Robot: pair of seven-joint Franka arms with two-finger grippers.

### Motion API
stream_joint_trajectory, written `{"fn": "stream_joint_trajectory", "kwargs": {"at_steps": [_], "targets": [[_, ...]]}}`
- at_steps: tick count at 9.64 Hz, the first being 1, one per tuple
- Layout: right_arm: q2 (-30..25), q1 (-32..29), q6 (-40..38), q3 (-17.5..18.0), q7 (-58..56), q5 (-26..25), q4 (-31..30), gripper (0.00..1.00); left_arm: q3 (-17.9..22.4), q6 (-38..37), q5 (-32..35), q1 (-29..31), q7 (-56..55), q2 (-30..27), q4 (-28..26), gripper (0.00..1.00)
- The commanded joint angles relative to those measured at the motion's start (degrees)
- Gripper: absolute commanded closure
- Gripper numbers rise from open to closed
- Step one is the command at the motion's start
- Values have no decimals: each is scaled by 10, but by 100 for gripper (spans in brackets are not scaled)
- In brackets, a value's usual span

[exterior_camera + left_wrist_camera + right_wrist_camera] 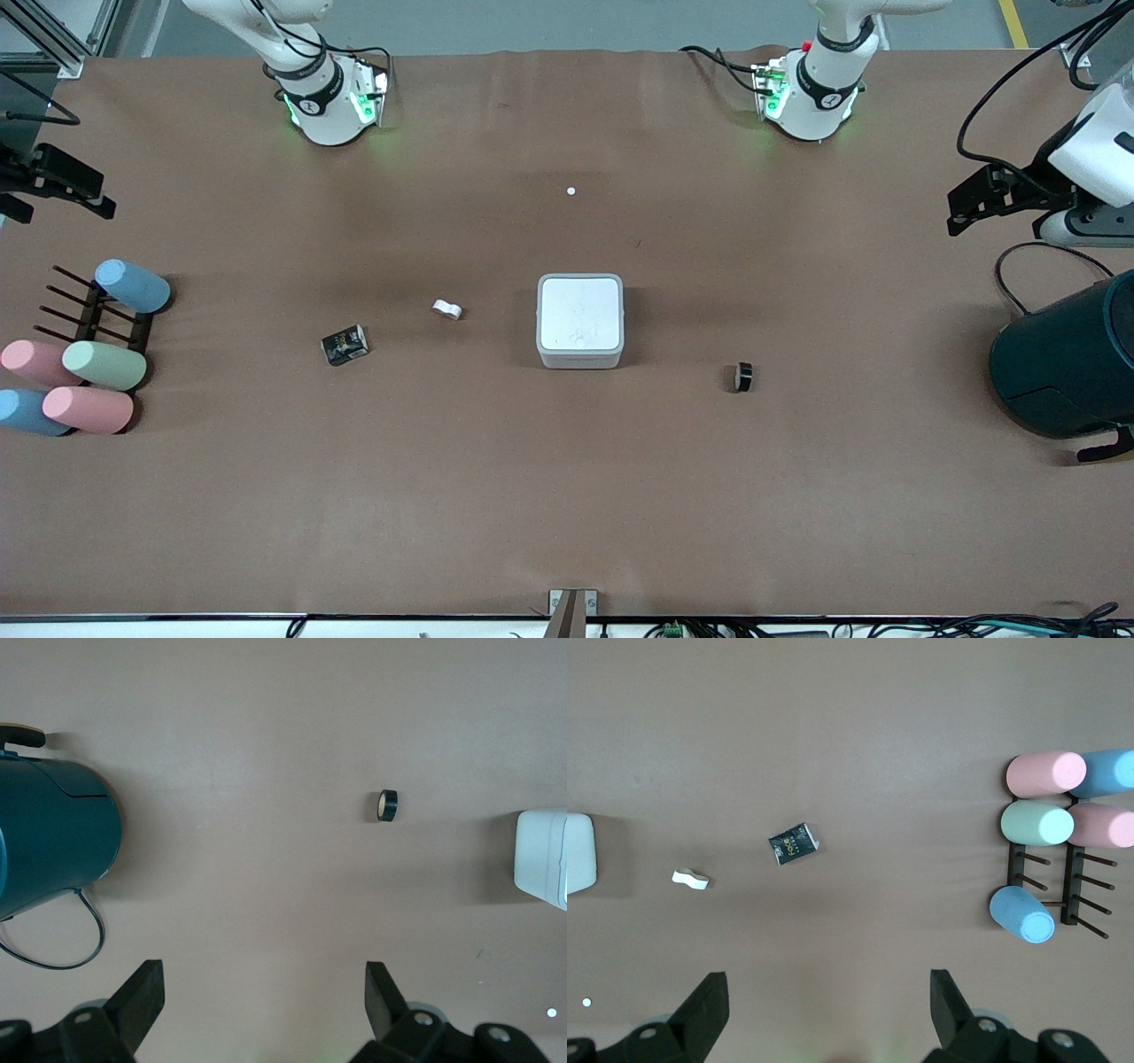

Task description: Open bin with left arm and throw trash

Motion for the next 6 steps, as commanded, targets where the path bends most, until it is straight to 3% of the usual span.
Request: {"fn": "stream_joint_trajectory", "kwargs": {"at_steps": [1,4,6], "targets": [[-4,-7,5,7,27,-8,-5,0,0,-4,1,0,0,3,13,0],[-4,1,8,8,44,-6,-18,0,-2,-5,3,-7,0,8,11,0],[-4,15,55,10,84,3,-82,0,-12,-37,2,-23,2,26,5,0]]}}
